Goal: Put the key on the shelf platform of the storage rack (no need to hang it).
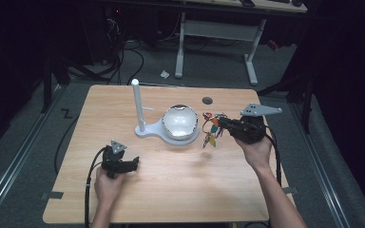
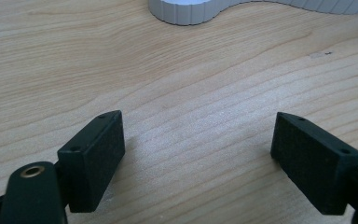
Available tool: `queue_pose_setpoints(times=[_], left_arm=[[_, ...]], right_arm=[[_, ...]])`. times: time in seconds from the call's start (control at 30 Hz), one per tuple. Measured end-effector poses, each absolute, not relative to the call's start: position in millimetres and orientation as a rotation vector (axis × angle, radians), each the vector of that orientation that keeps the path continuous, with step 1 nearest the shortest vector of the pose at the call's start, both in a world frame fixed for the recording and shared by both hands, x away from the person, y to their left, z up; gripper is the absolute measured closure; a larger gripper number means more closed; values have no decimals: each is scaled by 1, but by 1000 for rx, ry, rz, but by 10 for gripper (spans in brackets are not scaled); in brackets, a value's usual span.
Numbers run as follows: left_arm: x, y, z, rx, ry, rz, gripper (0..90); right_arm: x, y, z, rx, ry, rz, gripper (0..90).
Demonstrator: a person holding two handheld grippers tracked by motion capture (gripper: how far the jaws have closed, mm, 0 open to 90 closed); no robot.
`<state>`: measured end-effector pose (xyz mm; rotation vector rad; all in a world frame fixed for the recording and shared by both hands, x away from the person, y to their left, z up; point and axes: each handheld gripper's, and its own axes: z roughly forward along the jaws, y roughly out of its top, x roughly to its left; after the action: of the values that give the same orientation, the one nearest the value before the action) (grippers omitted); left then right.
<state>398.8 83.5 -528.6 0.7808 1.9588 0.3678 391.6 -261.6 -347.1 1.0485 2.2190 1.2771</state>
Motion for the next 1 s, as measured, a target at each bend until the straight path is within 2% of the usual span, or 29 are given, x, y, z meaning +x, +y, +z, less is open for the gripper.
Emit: queue_pose_setpoints(times=[0.33, 0.67, 1.0], left_arm=[[399, 84, -529, 782, 1958, 368, 178], [399, 84, -529, 785, 1956, 367, 178], [399, 84, -529, 785, 1957, 366, 178]], right_arm=[[408, -239, -316, 964, 2240, 1327, 845], [430, -213, -305, 939, 2231, 1355, 845], [447, -198, -310, 950, 2238, 1323, 845]])
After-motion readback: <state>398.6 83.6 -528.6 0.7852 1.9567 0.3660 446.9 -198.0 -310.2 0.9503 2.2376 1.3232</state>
